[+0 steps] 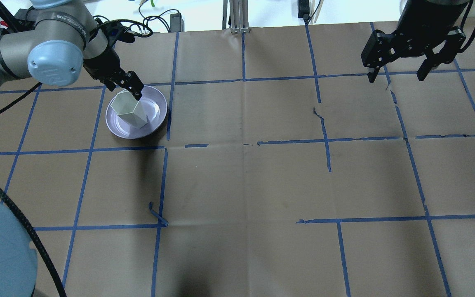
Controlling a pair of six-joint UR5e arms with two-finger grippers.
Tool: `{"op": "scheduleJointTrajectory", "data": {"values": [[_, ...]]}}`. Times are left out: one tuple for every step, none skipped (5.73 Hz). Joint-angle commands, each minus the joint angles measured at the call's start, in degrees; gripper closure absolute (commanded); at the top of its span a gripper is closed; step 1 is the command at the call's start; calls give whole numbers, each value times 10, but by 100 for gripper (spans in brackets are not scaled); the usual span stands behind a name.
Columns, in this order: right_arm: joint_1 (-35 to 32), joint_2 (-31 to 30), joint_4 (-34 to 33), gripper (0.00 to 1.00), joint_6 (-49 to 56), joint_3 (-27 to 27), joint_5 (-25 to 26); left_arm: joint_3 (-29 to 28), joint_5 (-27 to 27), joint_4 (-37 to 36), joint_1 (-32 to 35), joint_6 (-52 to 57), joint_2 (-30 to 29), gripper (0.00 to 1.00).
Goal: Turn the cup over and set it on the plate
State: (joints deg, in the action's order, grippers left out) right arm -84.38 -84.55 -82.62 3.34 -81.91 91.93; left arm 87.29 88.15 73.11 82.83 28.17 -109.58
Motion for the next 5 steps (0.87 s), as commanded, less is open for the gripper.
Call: {"op": "scheduleJointTrajectory", "data": {"values": [[0,0,0,0,0,0,0,-5,-3,92,12,-128,85,2],[0,0,0,0,0,0,0,-12,2,137,39,-190,117,2],[0,0,0,0,0,0,0,-25,1,157,57,-240,128,2],[0,0,0,0,0,0,0,-41,3,179,68,-252,132,2],[0,0,0,0,0,0,0,-55,-1,179,77,-258,126,2]]}}
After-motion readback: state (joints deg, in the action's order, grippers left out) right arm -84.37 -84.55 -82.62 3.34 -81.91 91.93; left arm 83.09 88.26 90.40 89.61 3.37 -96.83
